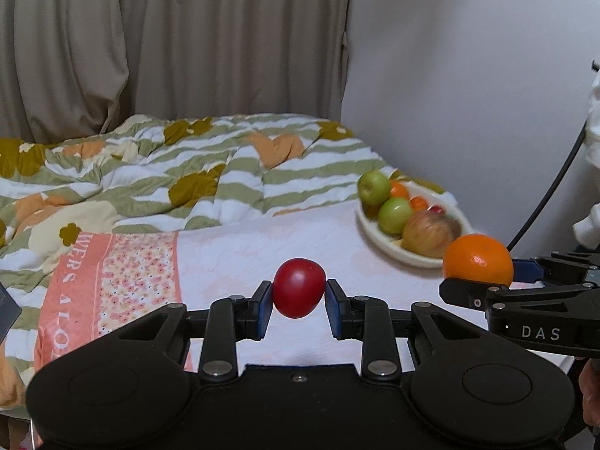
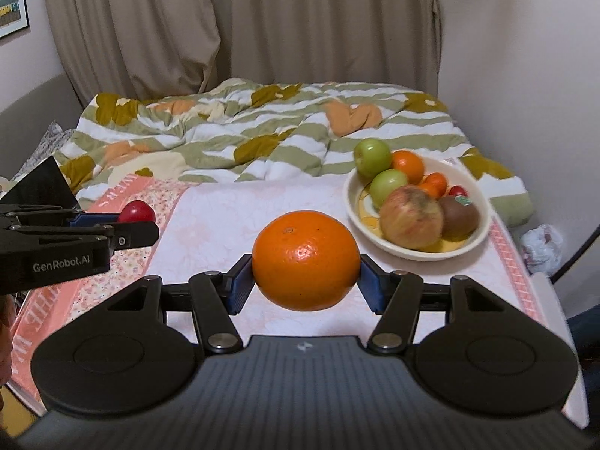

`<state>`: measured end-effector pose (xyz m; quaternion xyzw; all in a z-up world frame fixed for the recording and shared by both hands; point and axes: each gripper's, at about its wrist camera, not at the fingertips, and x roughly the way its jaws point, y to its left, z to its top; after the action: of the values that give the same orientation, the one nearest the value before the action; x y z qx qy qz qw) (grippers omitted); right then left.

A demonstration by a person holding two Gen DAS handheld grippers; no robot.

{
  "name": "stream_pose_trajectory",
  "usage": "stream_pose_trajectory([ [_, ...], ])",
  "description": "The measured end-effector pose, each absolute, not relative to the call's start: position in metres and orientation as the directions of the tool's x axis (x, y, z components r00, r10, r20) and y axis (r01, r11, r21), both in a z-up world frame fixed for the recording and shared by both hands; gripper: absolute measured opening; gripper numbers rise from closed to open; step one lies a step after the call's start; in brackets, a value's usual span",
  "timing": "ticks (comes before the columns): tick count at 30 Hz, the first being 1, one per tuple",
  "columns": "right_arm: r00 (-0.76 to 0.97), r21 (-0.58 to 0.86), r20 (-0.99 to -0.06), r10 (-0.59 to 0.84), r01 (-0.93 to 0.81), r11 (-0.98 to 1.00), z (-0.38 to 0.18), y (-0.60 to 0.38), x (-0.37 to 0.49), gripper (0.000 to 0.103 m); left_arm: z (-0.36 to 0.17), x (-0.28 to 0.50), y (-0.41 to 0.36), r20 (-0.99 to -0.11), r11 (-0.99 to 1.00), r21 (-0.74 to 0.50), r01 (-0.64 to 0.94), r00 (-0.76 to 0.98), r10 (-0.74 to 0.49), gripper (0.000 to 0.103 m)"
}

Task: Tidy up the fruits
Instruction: 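Carry the tomato with the left tool while the right tool carries the orange to the bowl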

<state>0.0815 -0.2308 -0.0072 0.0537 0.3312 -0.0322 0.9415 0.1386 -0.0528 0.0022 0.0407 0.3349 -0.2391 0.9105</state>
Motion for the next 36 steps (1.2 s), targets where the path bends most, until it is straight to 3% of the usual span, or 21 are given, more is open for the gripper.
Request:
stream_pose_trajectory([
  [15,0.794,0.092,-0.608,-0.005,0.076,0.993,0.031,-0.328,0.047,0.074,0.043,0.111,-0.122,-0.567,0.916,-0.09,0.391,0.736,-0.37,0.033],
  [27,0.789,0.083,-0.606,0.102,-0.065,0.994,0.026,-0.42,0.077,0.074,0.033,0.134,-0.215,-0.592,0.954,-0.104,0.281,0.753,-0.287,0.033],
  [36,0.791,0.104,-0.604,0.099,-0.045,0.994,0.018,-0.457,0.118,0.074,0.015,0.178,-0.246,-0.629,0.959,-0.111,0.262,0.728,-0.271,0.033],
])
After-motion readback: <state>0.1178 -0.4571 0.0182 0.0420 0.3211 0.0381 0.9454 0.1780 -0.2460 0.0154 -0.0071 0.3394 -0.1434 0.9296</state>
